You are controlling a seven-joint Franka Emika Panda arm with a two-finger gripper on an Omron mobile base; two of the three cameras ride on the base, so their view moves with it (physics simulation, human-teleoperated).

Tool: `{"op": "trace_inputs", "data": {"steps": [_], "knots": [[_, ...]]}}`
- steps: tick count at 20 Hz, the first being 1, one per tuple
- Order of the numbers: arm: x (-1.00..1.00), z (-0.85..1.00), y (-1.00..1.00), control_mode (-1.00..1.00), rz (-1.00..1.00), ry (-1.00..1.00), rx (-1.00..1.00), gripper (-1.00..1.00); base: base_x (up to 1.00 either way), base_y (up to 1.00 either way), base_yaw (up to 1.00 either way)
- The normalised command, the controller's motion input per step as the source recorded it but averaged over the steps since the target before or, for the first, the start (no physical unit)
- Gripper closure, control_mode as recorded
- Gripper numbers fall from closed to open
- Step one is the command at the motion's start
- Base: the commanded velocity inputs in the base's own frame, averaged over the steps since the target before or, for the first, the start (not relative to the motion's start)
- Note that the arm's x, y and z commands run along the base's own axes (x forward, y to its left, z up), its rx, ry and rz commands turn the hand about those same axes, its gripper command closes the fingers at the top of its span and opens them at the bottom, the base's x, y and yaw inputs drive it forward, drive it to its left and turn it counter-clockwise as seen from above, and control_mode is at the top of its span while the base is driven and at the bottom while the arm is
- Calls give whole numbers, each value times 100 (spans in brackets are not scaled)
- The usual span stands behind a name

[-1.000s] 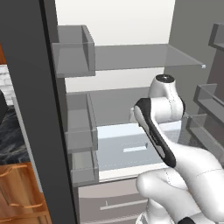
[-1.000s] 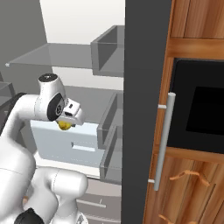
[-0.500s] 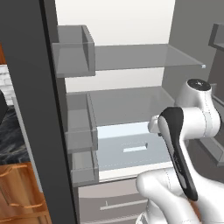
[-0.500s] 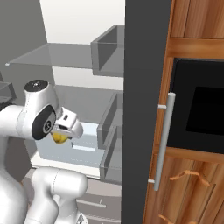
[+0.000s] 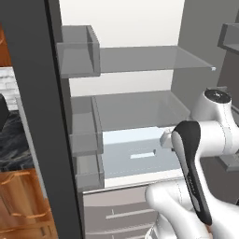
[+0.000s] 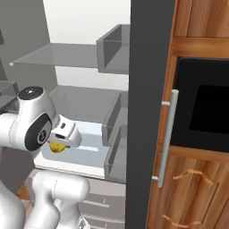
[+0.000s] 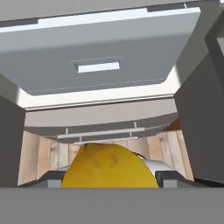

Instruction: Retrieve a lemon from the fridge and place it on the cutting board with the fish.

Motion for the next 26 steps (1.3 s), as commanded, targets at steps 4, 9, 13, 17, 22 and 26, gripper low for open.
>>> {"op": "trace_inputs", "data": {"steps": [4, 9, 13, 17, 22, 26], "knots": [[0, 0, 0, 100, 0, 0, 0, 100, -100, 5, -1], [0, 0, 0, 100, 0, 0, 0, 100, -100, 35, 0], [0, 0, 0, 100, 0, 0, 0, 100, -77, 70, 0], [0, 0, 0, 100, 0, 0, 0, 100, -48, 100, 1], [0, 0, 0, 100, 0, 0, 0, 100, -28, 100, 0], [0, 0, 0, 100, 0, 0, 0, 100, -9, 100, 0]]}}
